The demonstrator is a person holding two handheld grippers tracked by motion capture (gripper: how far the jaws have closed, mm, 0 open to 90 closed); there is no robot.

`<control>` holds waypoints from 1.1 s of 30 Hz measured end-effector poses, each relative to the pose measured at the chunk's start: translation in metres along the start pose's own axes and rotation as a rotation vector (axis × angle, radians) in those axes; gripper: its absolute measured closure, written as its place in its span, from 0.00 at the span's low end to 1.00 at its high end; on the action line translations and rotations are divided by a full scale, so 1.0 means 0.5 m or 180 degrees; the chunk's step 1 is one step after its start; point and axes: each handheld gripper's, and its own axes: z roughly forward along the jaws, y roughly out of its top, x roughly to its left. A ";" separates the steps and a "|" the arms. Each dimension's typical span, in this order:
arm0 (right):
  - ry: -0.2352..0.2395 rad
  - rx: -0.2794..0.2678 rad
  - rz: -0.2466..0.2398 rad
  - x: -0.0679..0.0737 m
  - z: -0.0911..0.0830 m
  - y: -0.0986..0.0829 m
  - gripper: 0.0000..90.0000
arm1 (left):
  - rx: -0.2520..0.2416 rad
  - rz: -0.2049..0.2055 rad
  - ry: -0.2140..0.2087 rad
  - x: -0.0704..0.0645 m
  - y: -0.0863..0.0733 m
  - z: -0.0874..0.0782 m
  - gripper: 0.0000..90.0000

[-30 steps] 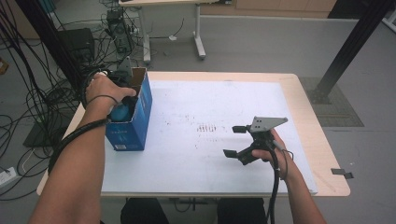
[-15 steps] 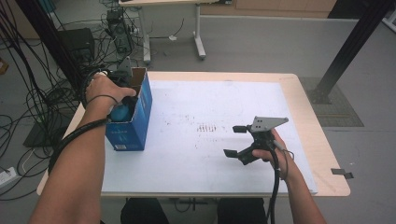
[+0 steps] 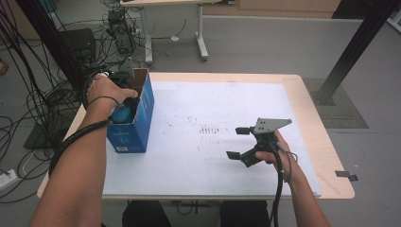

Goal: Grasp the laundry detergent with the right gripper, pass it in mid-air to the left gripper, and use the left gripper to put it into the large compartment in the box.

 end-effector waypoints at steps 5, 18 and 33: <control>0.0007 0.0002 -0.0004 -0.001 0.002 0.002 0.04 | 0.0012 0.0005 -0.0003 0.000 0.001 0.000 0.42; 0.0012 0.0006 -0.0015 -0.001 0.004 0.006 0.04 | 0.0014 -0.0001 -0.0003 0.000 0.000 0.000 0.42; -0.0001 0.0035 -0.0025 0.000 0.007 0.009 0.04 | 0.0020 0.0023 -0.0025 0.003 0.001 0.000 0.41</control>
